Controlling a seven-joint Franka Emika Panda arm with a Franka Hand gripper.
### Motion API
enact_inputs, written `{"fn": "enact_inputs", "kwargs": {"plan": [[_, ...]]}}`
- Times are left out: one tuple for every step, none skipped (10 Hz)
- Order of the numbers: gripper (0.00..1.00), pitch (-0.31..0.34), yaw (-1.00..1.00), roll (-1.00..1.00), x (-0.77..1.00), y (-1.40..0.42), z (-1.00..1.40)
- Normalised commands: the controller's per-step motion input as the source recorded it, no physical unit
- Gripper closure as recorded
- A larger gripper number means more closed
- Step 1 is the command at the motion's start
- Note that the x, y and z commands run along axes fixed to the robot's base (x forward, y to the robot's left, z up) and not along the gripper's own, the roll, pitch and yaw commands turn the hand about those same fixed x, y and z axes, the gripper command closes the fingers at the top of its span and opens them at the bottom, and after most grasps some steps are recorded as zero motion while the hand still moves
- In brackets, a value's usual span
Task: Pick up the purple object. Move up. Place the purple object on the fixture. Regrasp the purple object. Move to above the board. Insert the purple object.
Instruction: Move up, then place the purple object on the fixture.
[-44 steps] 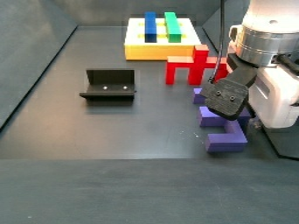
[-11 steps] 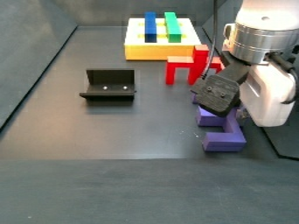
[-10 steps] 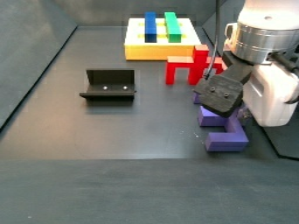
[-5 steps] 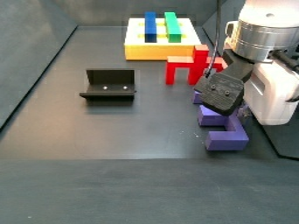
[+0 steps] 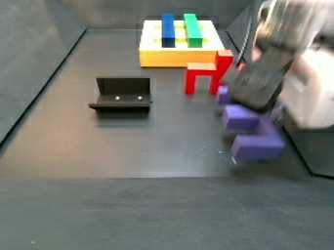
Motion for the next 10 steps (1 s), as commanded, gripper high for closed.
{"fn": "enact_inputs", "kwargs": {"plan": [[1.00, 0.056, 0.00, 0.11, 0.00, 0.00, 0.34], [1.00, 0.000, -0.01, -0.04, 0.06, 0.00, 0.00], [1.00, 0.077, 0.00, -0.13, 0.20, 0.14, -0.04], [1.00, 0.317, 0.00, -0.68, 0.59, 0.20, 0.17], [1.00, 0.466, 0.06, -0.44, 0.83, 0.00, 0.56], [1.00, 0.506, 0.11, -0.30, 0.82, -0.05, 0.75], [1.00, 0.500, 0.11, -0.27, 0.83, -0.07, 0.77], [1.00, 0.529, 0.06, -0.27, 0.85, -0.09, 0.72], [1.00, 0.426, 0.10, -0.29, 0.89, -0.13, 0.49], [1.00, 0.280, 0.15, -0.14, 0.96, -0.16, 0.23]]}}
